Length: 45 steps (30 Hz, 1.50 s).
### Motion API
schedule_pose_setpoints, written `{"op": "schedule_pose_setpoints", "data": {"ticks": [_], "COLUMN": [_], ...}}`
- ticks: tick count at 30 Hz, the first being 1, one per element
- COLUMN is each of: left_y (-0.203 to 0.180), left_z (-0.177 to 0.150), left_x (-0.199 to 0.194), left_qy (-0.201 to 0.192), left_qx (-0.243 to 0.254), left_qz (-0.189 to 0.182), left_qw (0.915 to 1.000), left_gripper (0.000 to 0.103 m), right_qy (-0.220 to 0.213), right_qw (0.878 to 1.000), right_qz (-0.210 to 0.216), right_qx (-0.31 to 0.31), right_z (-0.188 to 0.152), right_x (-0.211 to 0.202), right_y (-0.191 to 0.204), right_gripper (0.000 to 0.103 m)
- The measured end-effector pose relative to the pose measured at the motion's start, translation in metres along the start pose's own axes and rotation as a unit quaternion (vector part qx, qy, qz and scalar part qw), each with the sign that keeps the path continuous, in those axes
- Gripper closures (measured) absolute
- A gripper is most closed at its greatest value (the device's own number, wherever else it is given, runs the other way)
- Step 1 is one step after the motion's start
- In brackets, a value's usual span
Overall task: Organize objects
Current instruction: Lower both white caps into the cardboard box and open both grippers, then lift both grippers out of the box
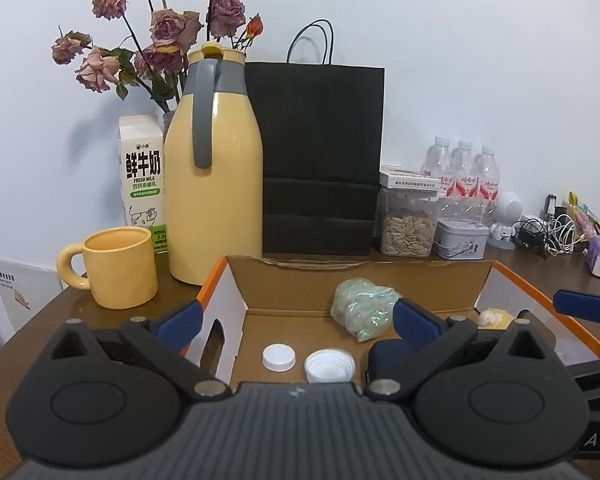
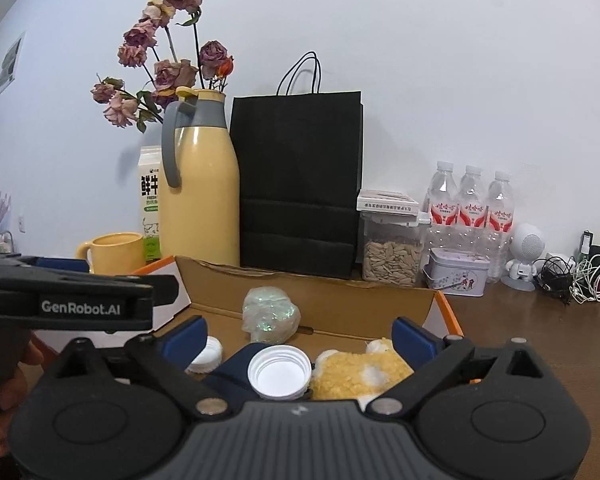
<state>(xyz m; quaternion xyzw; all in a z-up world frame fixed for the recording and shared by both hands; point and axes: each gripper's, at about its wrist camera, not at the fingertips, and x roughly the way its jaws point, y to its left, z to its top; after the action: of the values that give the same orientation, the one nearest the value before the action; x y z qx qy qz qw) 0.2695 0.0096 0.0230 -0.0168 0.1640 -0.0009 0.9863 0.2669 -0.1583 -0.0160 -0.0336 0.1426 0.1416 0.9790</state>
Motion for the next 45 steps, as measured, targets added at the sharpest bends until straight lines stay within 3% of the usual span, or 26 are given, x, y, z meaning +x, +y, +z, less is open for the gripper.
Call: {"op": "schedule_pose_setpoints", "data": {"ticks": [23,45], "left_y": [0.003,0.018], "left_z": [-0.002,-0.019], "left_x": [-0.027,-0.119], "left_qy": [-0.019,0.004], "left_qx": [-0.013,-0.01], "left_qz": [0.002,-0.002], "left_qw": [0.9997,0.9999], "left_gripper": [0.0,0.0], "right_qy": [-0.014,0.002], "right_qw": [1.0,1.0], "right_qz": [-0.009,-0.002], "right_qx": [-0.009,0.002], "right_z": [-0.004,-0.027], "right_x": [-0.027,-0.123], "right_y": [-0.001,-0.005], "right_gripper": [0.002,0.001]}}
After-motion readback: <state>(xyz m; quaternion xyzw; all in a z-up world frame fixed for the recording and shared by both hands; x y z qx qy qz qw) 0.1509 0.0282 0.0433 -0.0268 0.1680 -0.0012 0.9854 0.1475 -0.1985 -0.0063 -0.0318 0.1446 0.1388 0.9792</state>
